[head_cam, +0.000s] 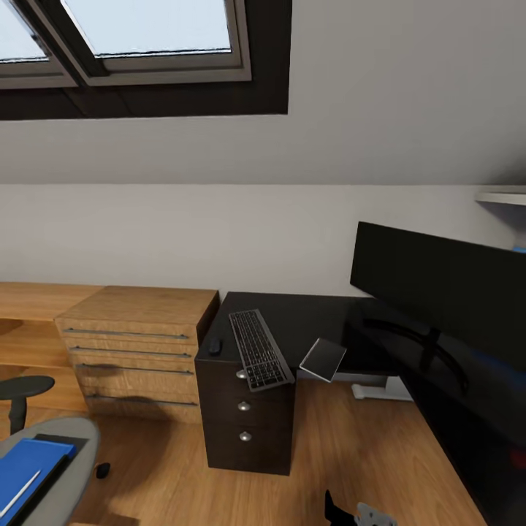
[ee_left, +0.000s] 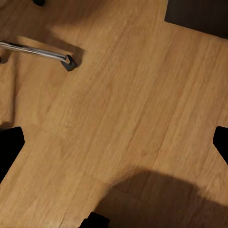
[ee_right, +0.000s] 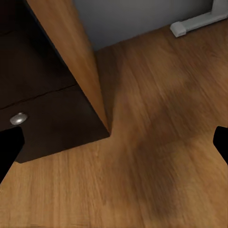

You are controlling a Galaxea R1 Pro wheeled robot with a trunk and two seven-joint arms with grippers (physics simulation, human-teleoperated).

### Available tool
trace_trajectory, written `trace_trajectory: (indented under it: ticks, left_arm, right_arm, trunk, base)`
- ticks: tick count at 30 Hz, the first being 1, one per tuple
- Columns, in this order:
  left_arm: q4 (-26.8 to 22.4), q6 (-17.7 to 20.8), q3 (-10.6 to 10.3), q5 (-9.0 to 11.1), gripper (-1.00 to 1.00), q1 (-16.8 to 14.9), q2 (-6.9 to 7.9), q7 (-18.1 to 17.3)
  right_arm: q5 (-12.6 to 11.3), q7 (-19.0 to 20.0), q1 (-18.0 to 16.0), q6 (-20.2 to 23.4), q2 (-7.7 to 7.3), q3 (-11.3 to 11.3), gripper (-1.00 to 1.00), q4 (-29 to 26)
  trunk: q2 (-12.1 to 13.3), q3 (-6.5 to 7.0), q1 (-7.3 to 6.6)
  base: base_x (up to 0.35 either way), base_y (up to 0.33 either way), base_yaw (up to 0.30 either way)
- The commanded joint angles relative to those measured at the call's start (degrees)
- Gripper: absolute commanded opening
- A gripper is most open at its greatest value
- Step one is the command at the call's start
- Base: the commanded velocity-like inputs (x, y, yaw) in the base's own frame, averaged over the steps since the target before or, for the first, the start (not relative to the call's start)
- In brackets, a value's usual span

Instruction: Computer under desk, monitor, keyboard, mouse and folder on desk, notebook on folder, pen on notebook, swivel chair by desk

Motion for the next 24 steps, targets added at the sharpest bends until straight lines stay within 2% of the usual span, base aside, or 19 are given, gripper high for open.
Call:
trace_trajectory:
  ticks: [1,5,17,24]
  left_arm:
    - [-0.05,-0.45,-0.4,0.49,1.0,-0.08,0.15,0.48]
    - [-0.03,-0.49,-0.37,0.48,1.0,-0.08,0.16,0.49]
    - [-0.07,-0.56,-0.36,0.48,1.0,-0.08,0.15,0.52]
    - [-0.07,-0.58,-0.36,0.48,1.0,-0.08,0.15,0.5]
  right_arm:
    - [-0.28,0.49,-0.03,-0.24,-0.02,-0.29,1.0,0.03]
    - [-0.27,0.49,-0.03,-0.25,-0.04,-0.2,1.0,0.03]
    - [-0.22,0.57,-0.03,-0.26,0.07,-0.07,1.0,0.06]
    - [-0.19,0.58,-0.03,-0.26,0.13,-0.13,1.0,0.06]
  trunk:
    - [0.38,0.12,-0.23]
    - [1.98,0.84,-1.11]
    - [6.8,2.75,-3.74]
    - [9.6,3.85,-5.28]
  base:
    - [0.0,0.0,0.0]
    - [0.0,0.0,-0.07]
    - [0.0,0.0,-0.221]
    - [0.0,0.0,-0.058]
